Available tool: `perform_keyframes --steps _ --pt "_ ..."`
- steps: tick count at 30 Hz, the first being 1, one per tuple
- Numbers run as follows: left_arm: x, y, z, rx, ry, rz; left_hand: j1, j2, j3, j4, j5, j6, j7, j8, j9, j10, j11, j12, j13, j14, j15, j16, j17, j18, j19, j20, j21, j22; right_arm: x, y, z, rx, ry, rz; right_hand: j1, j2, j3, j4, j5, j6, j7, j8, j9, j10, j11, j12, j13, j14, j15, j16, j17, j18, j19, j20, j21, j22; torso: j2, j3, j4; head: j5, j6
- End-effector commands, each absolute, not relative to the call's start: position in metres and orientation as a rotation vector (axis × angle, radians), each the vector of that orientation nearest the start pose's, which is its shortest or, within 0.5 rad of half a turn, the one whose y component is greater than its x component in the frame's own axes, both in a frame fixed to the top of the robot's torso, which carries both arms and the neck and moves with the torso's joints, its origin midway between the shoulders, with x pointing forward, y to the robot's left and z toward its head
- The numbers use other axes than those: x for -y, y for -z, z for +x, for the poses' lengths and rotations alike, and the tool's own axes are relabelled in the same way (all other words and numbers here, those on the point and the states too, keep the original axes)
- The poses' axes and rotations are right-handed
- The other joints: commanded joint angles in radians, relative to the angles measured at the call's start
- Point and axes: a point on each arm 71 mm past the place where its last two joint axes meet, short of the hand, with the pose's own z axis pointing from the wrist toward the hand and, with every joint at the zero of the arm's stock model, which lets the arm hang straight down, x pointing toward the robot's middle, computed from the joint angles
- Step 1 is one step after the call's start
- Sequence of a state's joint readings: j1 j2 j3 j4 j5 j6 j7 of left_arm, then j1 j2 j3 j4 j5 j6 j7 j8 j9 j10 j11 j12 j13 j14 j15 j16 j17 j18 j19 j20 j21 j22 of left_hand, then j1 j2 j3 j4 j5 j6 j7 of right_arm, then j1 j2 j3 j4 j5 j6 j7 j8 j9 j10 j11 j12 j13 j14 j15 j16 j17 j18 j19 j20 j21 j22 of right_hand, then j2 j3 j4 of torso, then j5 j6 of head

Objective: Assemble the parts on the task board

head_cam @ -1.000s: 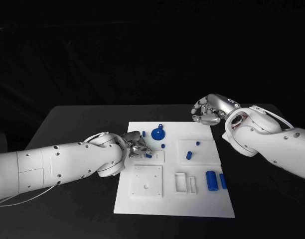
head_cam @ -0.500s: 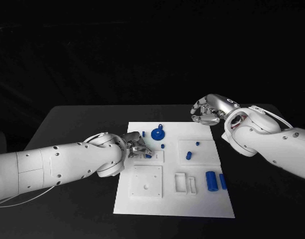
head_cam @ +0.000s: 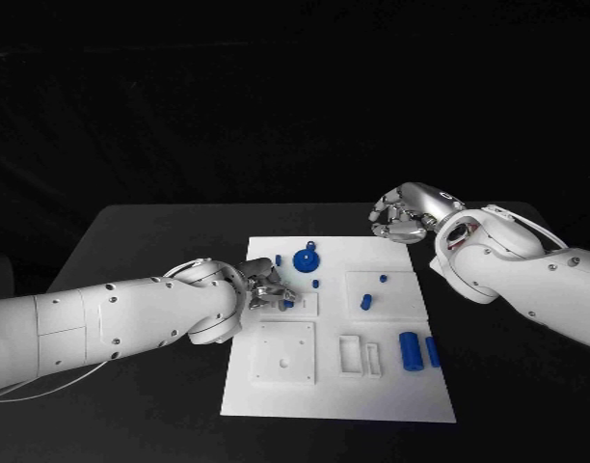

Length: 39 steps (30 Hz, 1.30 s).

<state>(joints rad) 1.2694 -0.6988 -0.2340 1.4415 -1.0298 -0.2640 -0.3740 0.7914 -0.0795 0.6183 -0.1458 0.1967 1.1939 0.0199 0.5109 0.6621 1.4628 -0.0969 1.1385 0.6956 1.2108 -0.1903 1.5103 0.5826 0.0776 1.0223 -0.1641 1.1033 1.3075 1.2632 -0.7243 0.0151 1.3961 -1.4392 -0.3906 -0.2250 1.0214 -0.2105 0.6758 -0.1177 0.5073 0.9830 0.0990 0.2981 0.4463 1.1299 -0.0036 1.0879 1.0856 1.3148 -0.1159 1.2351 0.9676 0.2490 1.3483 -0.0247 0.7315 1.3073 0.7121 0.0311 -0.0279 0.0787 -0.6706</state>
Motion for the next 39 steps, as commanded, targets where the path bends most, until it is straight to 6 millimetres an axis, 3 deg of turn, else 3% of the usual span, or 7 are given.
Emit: perform_keyframes --steps 1,10,11,15,24,32,39 --pt "-0.1688 0.2535 0.4786 -2.135 0.547 -0.241 -0.001 -0.013 -0.002 0.01 -0.008 0.078 -0.067 0.006 -0.002 -0.067 -0.059 0.005 -0.002 0.039 -0.049 0.0 -0.001 0.009 -0.004 -0.109 -0.003 0.006 0.1856 0.1366 0.5289 -1.529 -0.567 -0.014 -0.004 0.003 0.004 0.004 0.003 -0.001 0.008 0.002 -0.001 -0.002 -0.003 -0.001 -0.002 -0.003 0.0 -0.006 0.001 0.013 -0.001 -0.009 -0.006 0.013 0.0 0.0001 -0.0006 0.0 0.0" --pt "-0.1686 0.2531 0.479 -2.13 0.548 -0.245 -0.004 -0.02 -0.003 0.019 -0.023 0.077 -0.067 0.006 -0.003 -0.068 -0.058 0.006 -0.004 0.038 -0.051 0.0 -0.001 0.01 -0.004 -0.109 -0.004 0.006 0.185 0.1365 0.5287 -1.529 -0.568 -0.015 -0.004 0.003 0.004 0.005 0.003 -0.001 0.008 0.002 -0.001 -0.002 -0.003 -0.001 -0.002 -0.003 0.0 -0.006 0.001 0.013 -0.001 -0.009 -0.006 0.013 0.0 0.0005 -0.001 -0.001 0.003" --pt "-0.1688 0.2531 0.4791 -2.129 0.547 -0.246 -0.005 -0.028 -0.002 0.03 -0.093 0.076 -0.069 0.007 -0.004 -0.069 -0.058 0.006 -0.006 0.037 -0.052 0.0 -0.002 0.011 -0.005 -0.11 -0.005 0.006 0.1849 0.1365 0.5287 -1.529 -0.568 -0.015 -0.004 0.003 0.004 0.005 0.003 -0.001 0.008 0.002 -0.001 -0.002 -0.003 -0.001 -0.002 -0.003 0.0 -0.006 0.001 0.013 -0.001 -0.009 -0.006 0.013 0.0 0.0007 -0.001 -0.001 0.003" --pt "-0.1694 0.2531 0.4792 -2.13 0.547 -0.249 -0.018 -0.056 -0.005 0.064 -0.144 0.074 -0.067 0.01 -0.007 -0.07 -0.059 0.009 -0.012 0.036 -0.054 0.0 -0.002 0.012 -0.006 -0.11 -0.006 0.006 0.1852 0.1365 0.5288 -1.529 -0.568 -0.014 -0.004 0.003 0.004 0.005 0.003 -0.001 0.008 0.002 -0.001 -0.002 -0.003 -0.001 -0.002 -0.003 0.0 -0.007 0.001 0.013 -0.001 -0.009 -0.006 0.013 0.0 0.0002 -0.0012 -0.003 0.002" --pt "-0.1696 0.2535 0.4786 -2.138 0.554 -0.251 -0.027 -0.087 -0.007 0.091 -0.148 0.07 -0.067 0.013 -0.006 -0.071 -0.059 0.01 -0.015 0.033 -0.055 0.0 -0.002 0.014 -0.006 -0.11 -0.005 0.006 0.185 0.1365 0.5287 -1.528 -0.569 -0.014 -0.004 0.002 0.004 0.004 0.003 -0.001 0.008 0.002 -0.001 -0.002 -0.003 -0.001 -0.002 -0.003 0.0 -0.007 0.001 0.013 -0.001 -0.009 -0.006 0.013 0.0 -0.0001 0.0004 -0.006 0.003" --pt "-0.1704 0.2533 0.4791 -2.133 0.553 -0.259 -0.026 -0.091 -0.006 0.095 -0.148 0.068 -0.067 0.013 -0.006 -0.071 -0.059 0.009 -0.015 0.033 -0.055 0.0 -0.002 0.015 -0.006 -0.11 -0.005 0.006 0.1842 0.1368 0.5291 -1.528 -0.569 -0.015 -0.004 0.002 0.004 0.004 0.003 -0.002 0.008 0.002 -0.001 -0.002 -0.003 -0.001 -0.002 -0.003 0.0 -0.007 0.001 0.013 -0.001 -0.009 -0.006 0.013 0.0 -0.0003 0.0005 -0.006 0.003" --pt "-0.1721 0.253 0.4799 -2.128 0.545 -0.268 -0.034 -0.131 0.009 0.15 -0.148 0.064 -0.066 0.017 -0.004 -0.07 -0.058 0.009 -0.02 0.032 -0.058 0.0 -0.003 0.017 -0.004 -0.11 -0.004 0.005 0.1839 0.1371 0.529 -1.53 -0.57 -0.016 -0.004 0.002 0.004 0.004 0.003 -0.002 0.008 0.002 -0.001 -0.002 -0.003 -0.001 -0.002 -0.003 0.0 -0.007 0.001 0.013 -0.002 -0.009 -0.006 0.013 0.0 -0.0006 -0.0002 -0.006 0.005"
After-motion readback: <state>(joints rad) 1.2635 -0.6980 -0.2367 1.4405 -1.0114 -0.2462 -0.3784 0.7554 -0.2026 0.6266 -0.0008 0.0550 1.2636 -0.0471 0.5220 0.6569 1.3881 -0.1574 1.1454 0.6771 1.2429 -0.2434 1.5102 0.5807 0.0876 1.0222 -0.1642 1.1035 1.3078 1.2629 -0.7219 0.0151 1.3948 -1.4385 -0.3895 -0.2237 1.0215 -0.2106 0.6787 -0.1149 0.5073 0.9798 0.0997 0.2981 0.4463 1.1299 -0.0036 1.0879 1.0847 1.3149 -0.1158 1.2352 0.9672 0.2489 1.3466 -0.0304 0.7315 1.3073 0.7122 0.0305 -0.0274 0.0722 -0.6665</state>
